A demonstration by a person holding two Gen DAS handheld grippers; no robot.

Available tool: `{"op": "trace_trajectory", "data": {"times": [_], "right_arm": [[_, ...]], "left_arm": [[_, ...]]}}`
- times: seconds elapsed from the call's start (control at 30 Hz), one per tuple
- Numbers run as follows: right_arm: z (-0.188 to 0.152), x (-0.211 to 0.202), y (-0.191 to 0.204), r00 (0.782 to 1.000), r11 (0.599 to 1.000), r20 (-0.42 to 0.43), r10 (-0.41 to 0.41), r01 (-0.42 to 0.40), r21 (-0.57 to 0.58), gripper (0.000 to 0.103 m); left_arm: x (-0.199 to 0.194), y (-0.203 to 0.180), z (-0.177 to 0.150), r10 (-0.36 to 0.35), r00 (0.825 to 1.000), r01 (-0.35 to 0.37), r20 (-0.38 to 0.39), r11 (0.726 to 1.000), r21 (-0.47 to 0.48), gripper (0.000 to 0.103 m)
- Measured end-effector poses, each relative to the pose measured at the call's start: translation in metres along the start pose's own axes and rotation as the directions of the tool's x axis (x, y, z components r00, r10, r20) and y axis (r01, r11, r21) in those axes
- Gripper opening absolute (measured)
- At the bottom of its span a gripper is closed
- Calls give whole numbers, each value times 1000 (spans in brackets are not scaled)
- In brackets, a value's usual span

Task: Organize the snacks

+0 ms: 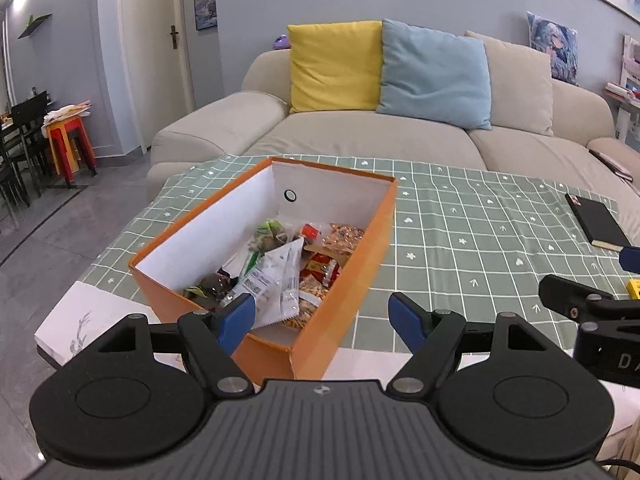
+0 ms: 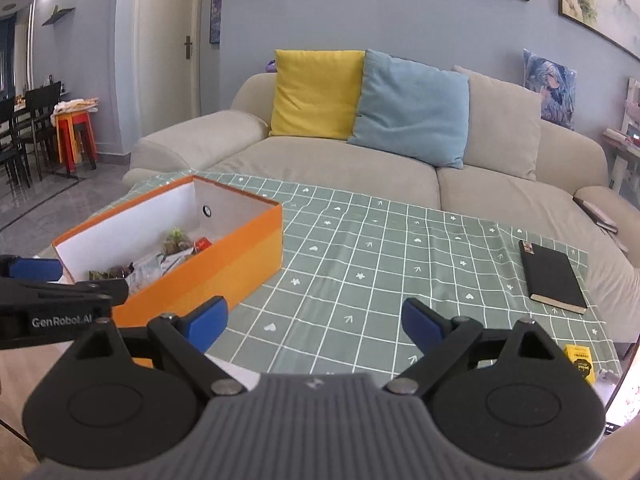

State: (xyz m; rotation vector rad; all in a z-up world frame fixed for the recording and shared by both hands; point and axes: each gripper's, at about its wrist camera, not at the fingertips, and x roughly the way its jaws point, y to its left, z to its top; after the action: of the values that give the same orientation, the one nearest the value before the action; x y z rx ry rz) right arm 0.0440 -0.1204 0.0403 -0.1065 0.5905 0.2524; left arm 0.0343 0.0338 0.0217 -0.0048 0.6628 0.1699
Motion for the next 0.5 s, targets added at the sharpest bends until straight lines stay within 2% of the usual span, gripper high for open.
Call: {"op": "trace_trajectory", "data": {"times": [0.3, 0.5], "right_arm": [[-1, 3, 8, 1000, 999, -7, 10, -10, -40, 91], [0, 1, 6, 1000, 1000, 3, 6, -6, -27, 91]], "left_arm": [[-2, 0, 1, 5, 1000, -5, -2, 1000, -3, 89], [-2, -2, 1, 6, 1000, -6, -3, 1000, 3, 89]]}}
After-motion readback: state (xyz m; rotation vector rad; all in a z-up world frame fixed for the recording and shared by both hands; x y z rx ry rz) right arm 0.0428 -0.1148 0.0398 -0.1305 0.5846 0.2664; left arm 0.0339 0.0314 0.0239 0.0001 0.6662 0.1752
